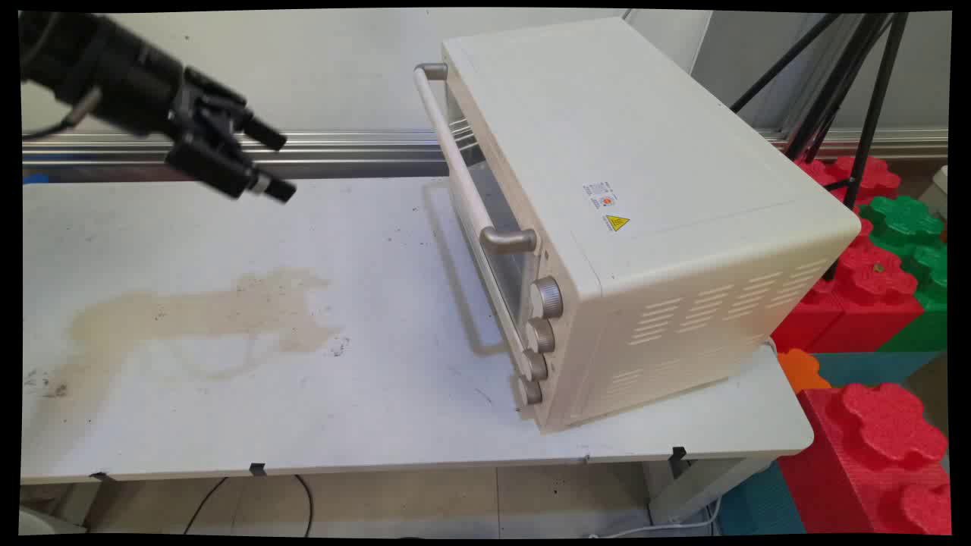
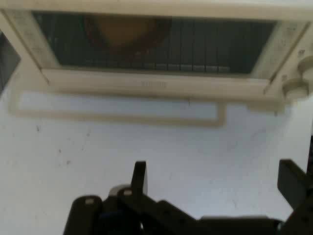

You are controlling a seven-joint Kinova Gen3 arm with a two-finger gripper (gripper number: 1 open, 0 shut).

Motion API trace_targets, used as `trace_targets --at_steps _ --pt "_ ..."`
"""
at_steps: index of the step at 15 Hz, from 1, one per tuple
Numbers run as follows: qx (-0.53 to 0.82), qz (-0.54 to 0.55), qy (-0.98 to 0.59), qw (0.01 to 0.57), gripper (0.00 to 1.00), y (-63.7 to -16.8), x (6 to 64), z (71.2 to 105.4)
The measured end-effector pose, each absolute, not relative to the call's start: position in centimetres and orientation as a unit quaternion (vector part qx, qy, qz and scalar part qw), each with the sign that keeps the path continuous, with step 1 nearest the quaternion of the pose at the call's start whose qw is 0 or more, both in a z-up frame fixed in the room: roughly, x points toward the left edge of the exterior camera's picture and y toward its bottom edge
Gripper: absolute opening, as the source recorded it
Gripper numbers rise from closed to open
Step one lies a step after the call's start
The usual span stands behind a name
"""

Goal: Open the oven

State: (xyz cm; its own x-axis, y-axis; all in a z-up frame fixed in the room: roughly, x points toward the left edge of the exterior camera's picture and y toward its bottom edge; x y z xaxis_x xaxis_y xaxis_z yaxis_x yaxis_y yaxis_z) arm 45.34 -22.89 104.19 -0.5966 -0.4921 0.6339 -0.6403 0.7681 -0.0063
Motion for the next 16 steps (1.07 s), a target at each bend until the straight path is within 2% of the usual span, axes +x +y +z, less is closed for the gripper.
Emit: trace_targets --at_steps 7,14,15,16 --pt "0.313 0.129 -0.875 0.345 1.00 -26.7 41.9 107.7" --pt "0.310 0.135 -0.874 0.349 1.00 -30.3 38.5 107.7" --pt "0.309 0.135 -0.874 0.349 0.00 -30.7 38.1 107.6" --pt "0.308 0.136 -0.874 0.350 0.00 -31.1 37.8 107.5"
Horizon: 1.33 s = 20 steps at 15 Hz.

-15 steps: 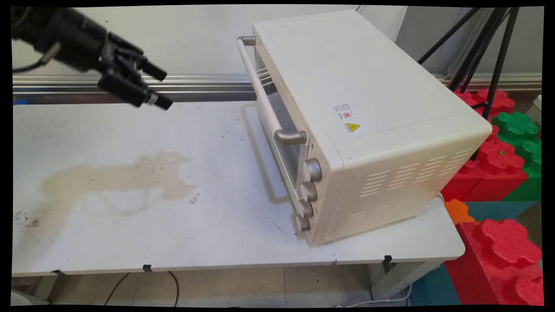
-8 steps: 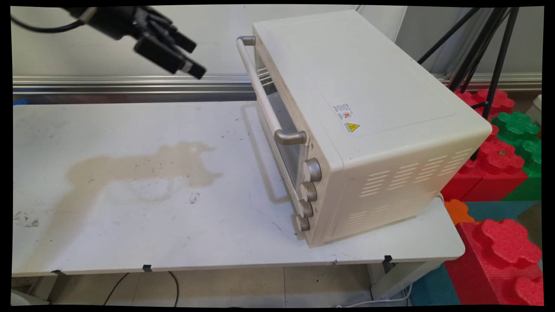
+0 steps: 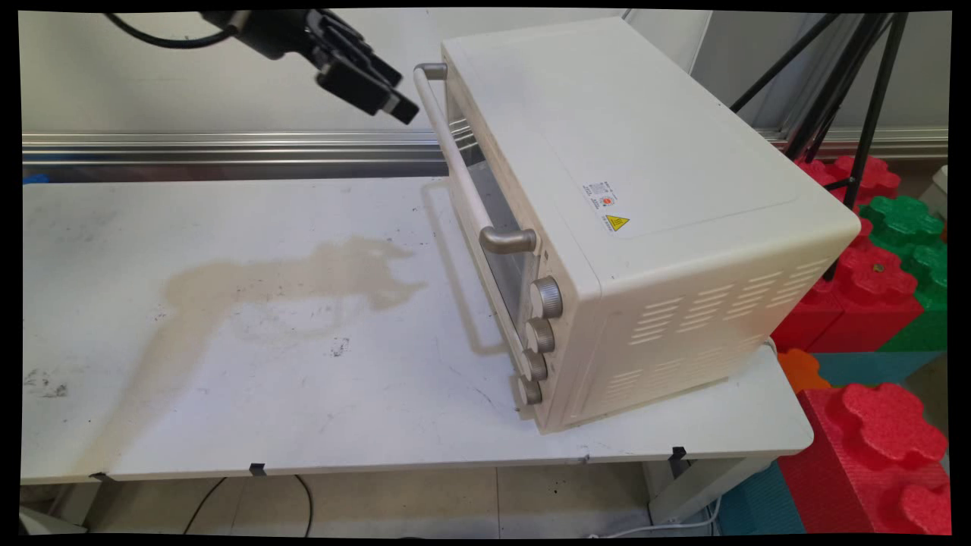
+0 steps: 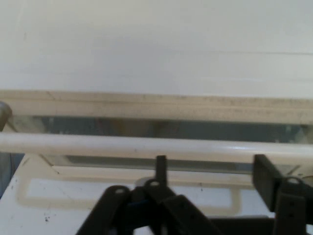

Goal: Open the oven

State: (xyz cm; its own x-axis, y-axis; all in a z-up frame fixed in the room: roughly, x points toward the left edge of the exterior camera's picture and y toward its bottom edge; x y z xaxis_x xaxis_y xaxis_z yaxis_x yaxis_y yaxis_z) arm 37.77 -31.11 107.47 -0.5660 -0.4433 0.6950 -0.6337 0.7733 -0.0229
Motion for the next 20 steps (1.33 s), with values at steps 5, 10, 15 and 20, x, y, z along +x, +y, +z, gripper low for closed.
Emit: trace_targets --at_steps 5,10,15,20 --pt "0.308 0.138 -0.874 0.350 0.00 -32.7 36.1 106.7" --pt "0.314 0.135 -0.873 0.349 0.00 -34.0 34.2 105.2" --pt "0.320 0.129 -0.872 0.347 0.00 -35.2 32.6 103.4" --pt "0.326 0.122 -0.873 0.342 0.00 -35.7 31.5 102.0"
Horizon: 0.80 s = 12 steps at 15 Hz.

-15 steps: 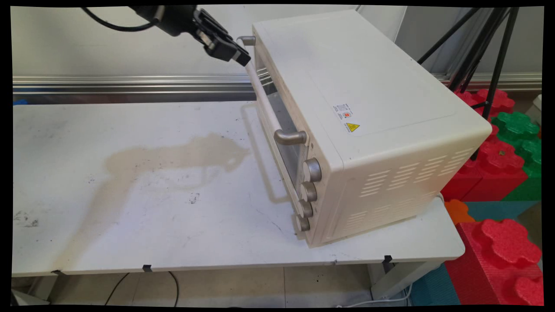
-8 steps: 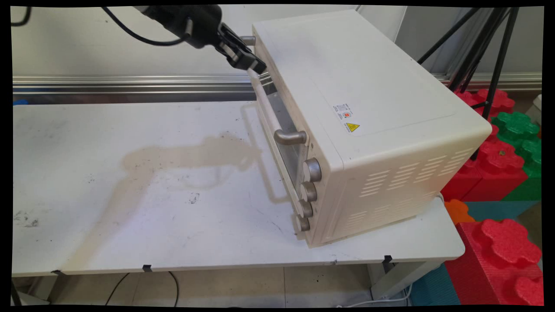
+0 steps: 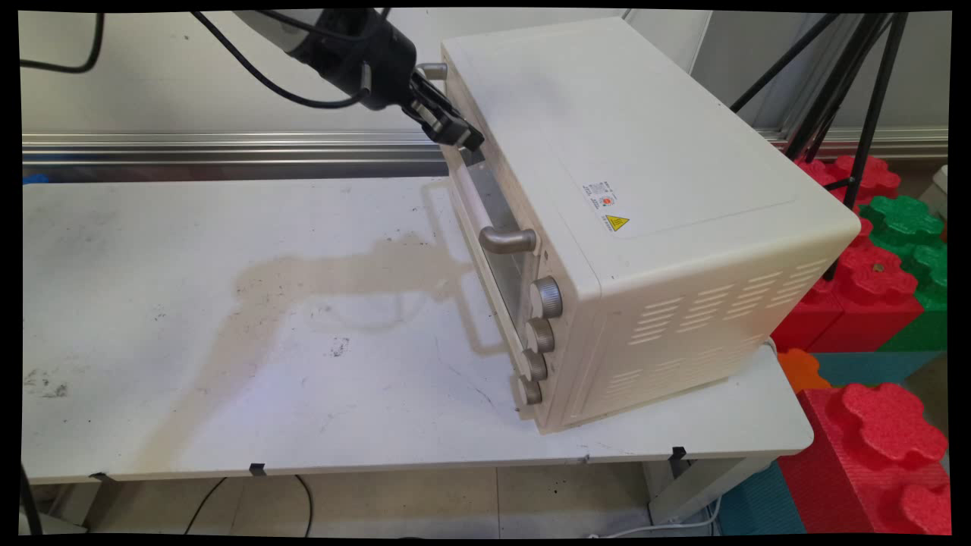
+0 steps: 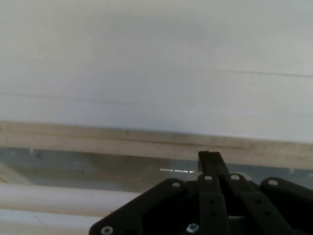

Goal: Open the oven

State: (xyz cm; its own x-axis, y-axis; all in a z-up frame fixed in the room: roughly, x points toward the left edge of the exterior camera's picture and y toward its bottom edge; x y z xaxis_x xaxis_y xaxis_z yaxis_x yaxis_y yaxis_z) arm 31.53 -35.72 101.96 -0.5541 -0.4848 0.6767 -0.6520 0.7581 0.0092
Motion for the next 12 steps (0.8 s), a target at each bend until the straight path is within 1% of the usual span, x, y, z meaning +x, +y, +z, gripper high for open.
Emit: trace_targets --at_steps 6,12 --pt "0.329 0.116 -0.876 0.332 0.00 -35.7 31.2 100.6" --pt "0.331 0.110 -0.881 0.320 0.00 -34.7 32.3 100.2"
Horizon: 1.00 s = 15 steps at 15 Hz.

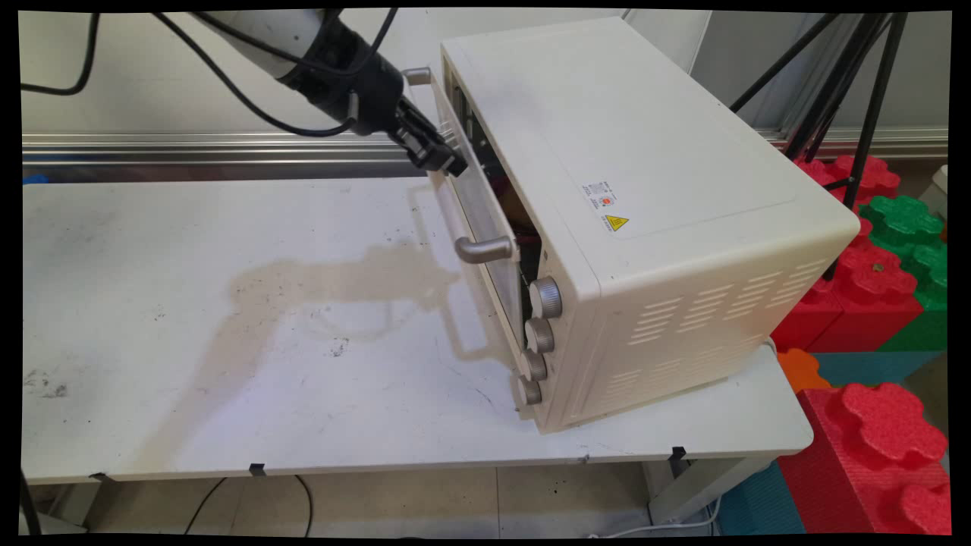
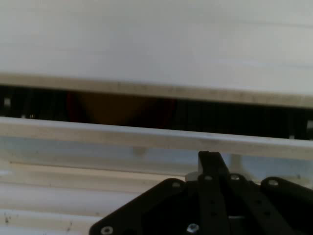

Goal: Open the oven

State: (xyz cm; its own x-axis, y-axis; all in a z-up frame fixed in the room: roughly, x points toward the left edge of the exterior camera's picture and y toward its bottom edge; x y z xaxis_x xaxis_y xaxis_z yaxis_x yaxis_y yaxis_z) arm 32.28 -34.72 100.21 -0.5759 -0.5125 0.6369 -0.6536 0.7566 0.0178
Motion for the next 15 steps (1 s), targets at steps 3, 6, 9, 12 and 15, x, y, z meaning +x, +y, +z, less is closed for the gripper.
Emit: trace_targets --at_steps 3,6,9,12,15 --pt "0.331 0.106 -0.885 0.311 0.00 -33.8 33.3 100.0" --pt "0.330 0.101 -0.889 0.300 0.00 -32.9 34.4 99.6" --pt "0.329 0.097 -0.894 0.288 0.00 -31.9 35.5 98.9" --pt "0.329 0.095 -0.898 0.277 0.00 -31.2 36.5 97.8" --pt "0.329 0.096 -0.902 0.263 0.00 -30.5 37.4 96.5"
